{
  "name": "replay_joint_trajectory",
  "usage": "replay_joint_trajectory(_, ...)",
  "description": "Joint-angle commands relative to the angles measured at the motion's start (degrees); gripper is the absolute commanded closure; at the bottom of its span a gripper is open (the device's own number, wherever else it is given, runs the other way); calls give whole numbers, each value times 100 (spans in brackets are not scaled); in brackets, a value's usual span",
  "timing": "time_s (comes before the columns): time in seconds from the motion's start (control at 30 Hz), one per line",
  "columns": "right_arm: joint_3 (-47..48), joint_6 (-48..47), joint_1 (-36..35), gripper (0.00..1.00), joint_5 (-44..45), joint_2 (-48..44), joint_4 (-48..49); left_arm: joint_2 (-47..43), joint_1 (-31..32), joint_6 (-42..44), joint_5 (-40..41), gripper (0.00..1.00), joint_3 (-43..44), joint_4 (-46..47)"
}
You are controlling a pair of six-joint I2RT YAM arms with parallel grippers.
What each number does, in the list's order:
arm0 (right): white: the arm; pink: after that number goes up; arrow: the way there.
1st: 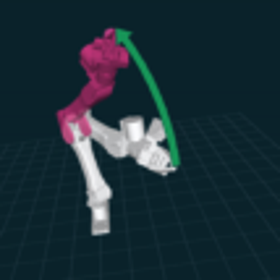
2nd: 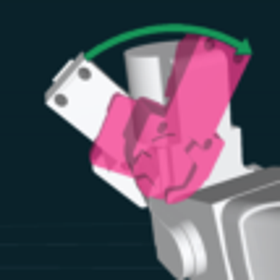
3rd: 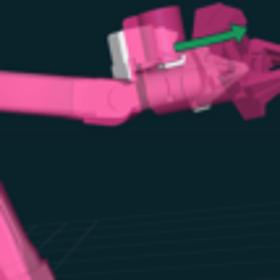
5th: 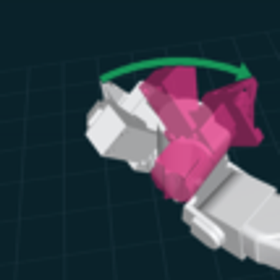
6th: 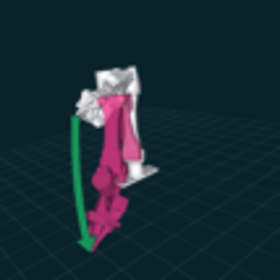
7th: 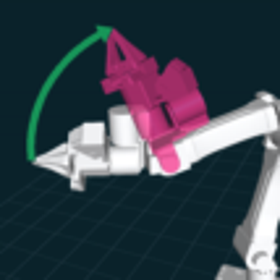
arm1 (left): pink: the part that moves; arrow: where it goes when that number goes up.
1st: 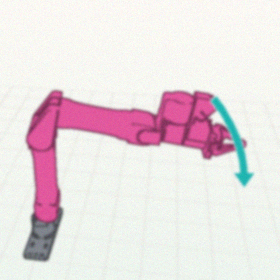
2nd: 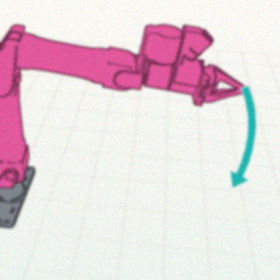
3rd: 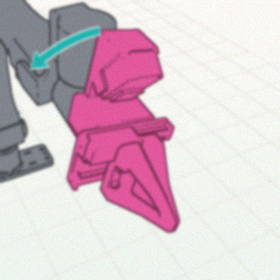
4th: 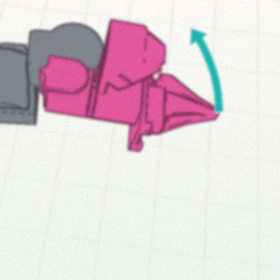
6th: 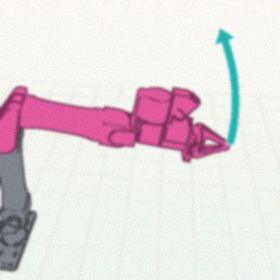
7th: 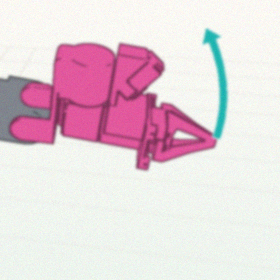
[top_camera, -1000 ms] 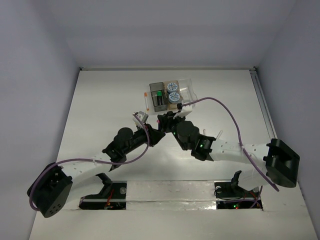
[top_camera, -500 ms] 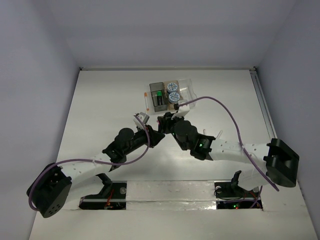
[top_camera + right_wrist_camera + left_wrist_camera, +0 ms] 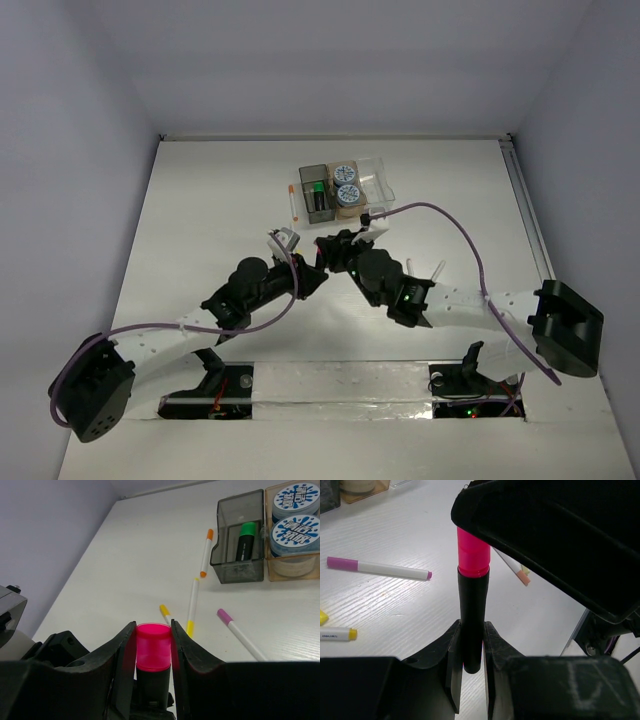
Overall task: Sort the stationery into containers
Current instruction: Close the pen cap on the pen.
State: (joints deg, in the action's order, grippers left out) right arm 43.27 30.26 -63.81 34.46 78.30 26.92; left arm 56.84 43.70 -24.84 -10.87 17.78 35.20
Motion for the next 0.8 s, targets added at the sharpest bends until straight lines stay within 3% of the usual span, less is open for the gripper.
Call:
replay_joint_trajectory(0.0, -468, 208, -342, 100, -572, -104, -127, -410, -134, 41, 718, 100, 612, 1129)
replay_joint_trajectory(0.4, -837, 191, -553, 100, -581, -78, 683, -507, -134, -73, 604, 100, 806, 1226)
replay_joint_trajectory(0.77, -960, 305, -712, 100, -651, -210, 394, -648, -134, 146, 841, 100, 946, 1015)
